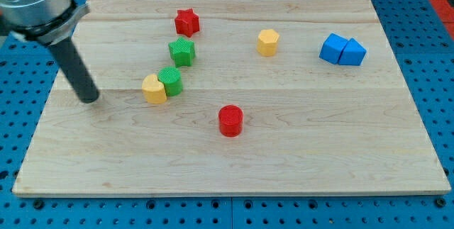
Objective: Push the yellow heart and green circle towards the green star
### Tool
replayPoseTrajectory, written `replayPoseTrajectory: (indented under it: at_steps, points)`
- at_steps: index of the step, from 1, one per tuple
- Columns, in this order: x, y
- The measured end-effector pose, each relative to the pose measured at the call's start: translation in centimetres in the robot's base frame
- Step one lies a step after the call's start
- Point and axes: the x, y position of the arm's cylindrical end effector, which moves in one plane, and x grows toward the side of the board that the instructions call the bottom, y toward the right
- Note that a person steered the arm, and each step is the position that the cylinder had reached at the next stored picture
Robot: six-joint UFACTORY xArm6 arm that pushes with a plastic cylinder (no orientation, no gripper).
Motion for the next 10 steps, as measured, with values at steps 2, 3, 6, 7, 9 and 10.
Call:
replayPoseTrajectory:
  at_steps: [2,3,6,7,9,10]
  points:
    - [-0.5,8.7]
    - [-0.7,8.6]
    - [3.4,5.6]
    - [3.8,11.5]
    - [3.0,14.8]
    - [1.6,12.9]
